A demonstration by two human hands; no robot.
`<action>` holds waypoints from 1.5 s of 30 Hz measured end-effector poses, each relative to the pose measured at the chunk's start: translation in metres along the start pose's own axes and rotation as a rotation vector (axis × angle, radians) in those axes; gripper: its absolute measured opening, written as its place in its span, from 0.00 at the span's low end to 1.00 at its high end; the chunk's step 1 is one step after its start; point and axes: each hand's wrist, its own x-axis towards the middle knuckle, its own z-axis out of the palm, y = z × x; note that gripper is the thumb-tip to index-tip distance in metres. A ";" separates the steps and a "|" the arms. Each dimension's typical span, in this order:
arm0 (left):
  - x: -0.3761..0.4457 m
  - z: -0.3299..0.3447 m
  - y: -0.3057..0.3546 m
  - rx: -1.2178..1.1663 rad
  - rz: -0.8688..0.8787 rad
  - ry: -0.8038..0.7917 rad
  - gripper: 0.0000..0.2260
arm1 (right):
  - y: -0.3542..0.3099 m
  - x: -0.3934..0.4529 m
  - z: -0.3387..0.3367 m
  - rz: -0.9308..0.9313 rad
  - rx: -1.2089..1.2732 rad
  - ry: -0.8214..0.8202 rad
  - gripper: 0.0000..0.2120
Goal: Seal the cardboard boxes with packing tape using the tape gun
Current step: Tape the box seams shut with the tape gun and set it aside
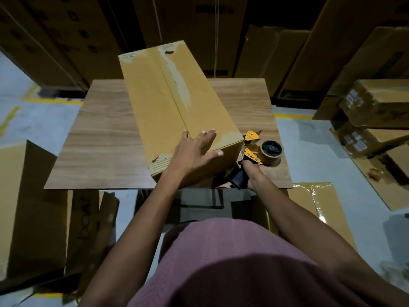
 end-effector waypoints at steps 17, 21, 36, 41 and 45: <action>0.017 -0.034 -0.068 -0.450 0.222 -0.083 0.31 | -0.058 -0.110 0.080 -0.554 0.042 0.438 0.26; 0.030 -0.039 -0.092 -0.105 0.410 -0.006 0.25 | -0.051 -0.133 0.128 -0.274 -0.017 0.434 0.39; 0.041 -0.028 -0.113 0.281 0.468 -0.078 0.25 | -0.035 -0.190 0.195 -0.134 0.484 0.440 0.33; 0.038 -0.026 -0.114 0.247 0.445 -0.050 0.25 | -0.017 -0.174 0.195 -0.096 0.505 0.445 0.38; 0.036 -0.026 -0.118 0.224 0.436 -0.027 0.25 | -0.008 -0.177 0.203 -0.073 0.498 0.266 0.38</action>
